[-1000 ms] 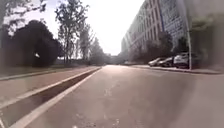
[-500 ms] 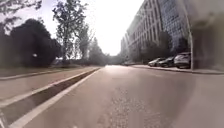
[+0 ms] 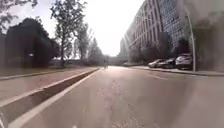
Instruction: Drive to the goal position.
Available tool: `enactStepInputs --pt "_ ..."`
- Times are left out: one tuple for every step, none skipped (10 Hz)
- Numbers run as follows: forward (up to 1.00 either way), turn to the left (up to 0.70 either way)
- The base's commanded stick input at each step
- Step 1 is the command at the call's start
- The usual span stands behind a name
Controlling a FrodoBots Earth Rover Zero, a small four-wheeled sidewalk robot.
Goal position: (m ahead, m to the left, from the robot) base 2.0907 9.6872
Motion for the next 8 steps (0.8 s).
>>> enactStepInputs --pt "0.44 0.27" --pt "0.44 0.27" --pt "0.44 0.27" --pt "0.44 0.27" --pt "0.44 0.27" --pt "0.44 0.27" --pt "0.45 0.27" --pt "0.45 0.27"
